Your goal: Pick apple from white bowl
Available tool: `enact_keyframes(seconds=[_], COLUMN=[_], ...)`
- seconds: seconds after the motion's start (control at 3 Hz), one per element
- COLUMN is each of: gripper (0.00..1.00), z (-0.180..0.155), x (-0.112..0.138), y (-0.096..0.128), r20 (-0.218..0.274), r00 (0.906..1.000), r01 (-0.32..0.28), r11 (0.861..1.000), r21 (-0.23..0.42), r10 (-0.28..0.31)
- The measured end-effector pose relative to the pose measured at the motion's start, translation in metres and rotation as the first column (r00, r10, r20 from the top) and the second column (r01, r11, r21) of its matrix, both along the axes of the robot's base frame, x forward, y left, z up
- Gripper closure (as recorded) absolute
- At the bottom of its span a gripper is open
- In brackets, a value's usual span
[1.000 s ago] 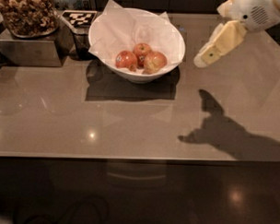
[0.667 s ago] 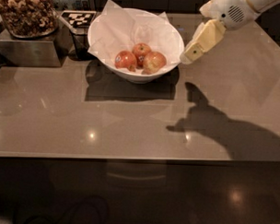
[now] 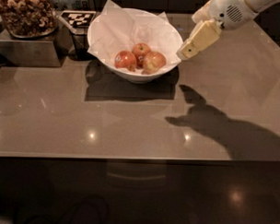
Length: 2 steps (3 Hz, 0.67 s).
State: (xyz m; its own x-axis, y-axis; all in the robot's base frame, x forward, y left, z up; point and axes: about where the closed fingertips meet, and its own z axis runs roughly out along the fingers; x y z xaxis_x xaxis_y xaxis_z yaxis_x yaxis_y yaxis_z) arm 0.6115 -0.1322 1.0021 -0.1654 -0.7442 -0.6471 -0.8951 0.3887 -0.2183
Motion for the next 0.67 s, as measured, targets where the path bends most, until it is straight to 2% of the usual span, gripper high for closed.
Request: enact_keyframes(seconds=[0.33, 0.67], gripper=[0.16, 0.15], z=[-0.008, -0.017], x=[0.007, 0.031], y=[0.009, 0.033], r20=[-0.012, -0.012], r00=[0.9996, 0.9974], r01=[-0.026, -0.071], r11=[1.000, 0.996], r21=[0.012, 0.048], r10=[0.026, 0.071])
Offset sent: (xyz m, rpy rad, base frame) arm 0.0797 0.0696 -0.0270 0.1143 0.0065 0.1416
